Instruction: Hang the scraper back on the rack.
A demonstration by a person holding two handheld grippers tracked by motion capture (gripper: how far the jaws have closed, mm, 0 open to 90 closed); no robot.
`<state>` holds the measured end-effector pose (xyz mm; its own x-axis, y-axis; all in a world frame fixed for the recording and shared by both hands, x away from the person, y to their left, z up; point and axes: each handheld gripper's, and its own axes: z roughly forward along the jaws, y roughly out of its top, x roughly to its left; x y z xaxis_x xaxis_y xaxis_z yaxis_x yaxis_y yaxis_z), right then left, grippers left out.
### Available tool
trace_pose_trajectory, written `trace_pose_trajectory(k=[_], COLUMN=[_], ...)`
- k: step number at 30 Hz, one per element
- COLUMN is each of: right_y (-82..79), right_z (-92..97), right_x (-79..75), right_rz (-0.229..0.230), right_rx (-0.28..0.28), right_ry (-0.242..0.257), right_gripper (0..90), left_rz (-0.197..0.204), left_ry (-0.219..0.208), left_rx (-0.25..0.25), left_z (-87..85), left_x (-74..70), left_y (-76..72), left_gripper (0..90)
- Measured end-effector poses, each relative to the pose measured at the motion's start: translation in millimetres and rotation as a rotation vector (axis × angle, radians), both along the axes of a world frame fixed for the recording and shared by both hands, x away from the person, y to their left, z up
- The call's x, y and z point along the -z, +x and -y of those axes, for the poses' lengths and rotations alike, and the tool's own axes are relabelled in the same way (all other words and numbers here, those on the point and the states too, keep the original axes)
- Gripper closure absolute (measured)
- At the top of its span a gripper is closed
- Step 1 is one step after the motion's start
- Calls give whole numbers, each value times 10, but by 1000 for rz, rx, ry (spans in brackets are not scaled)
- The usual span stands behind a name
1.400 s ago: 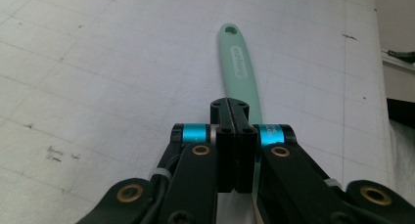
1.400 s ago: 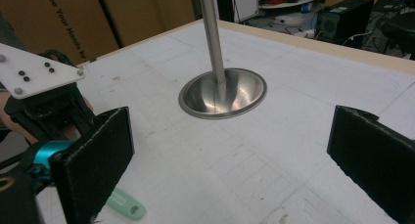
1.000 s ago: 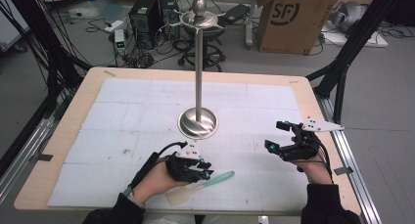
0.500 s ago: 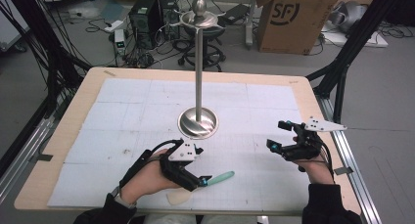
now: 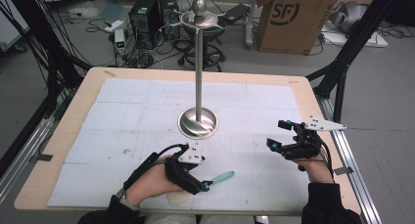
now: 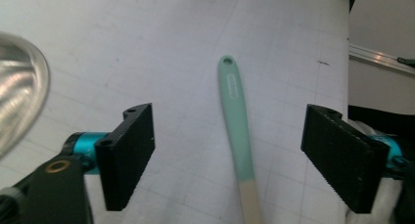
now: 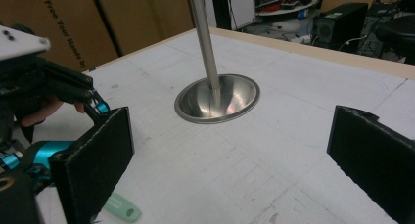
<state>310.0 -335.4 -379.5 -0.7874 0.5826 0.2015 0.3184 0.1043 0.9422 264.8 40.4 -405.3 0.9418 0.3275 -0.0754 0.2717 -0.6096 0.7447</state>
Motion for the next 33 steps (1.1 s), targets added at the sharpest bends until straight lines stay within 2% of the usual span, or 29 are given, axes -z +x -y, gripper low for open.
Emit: trace_pose_trajectory(k=[2,6,8,11,15,16,18,19,26,33], right_y=[-4,-1,-8,-27,-47,-66,-72,-88,-127,-119], right_z=[21,46,47,59,63,67,73,86,139,117], right_x=[1,18,24,25,36,49,56,62,59,73], right_rz=[-1,-8,-9,-10,-10,-18,-16,-22,-20,-30], right_rx=[5,14,13,20,19,21,21,22,36,22], right_ry=[3,-2,-10,-12,-22,-22,-26,-27,-18,-25], right_gripper=[24,24,24,24,24,24,24,24,24,25], left_rz=[-10,-30,-14,-21,-17,-14,-5,-6,-17,-36], left_ry=[23,98,126,138,178,193,211,218,230,254], left_rx=[-1,27,44,75,89,92,77,73,44,25], left_z=[28,83,112,154,216,231,258,267,270,243], left_x=[28,97,128,158,200,207,217,218,200,174], left_y=[7,14,7,-19,-33,-32,-40,-40,-23,-43], left_gripper=[241,257,262,257,272,316,344,406,503,620])
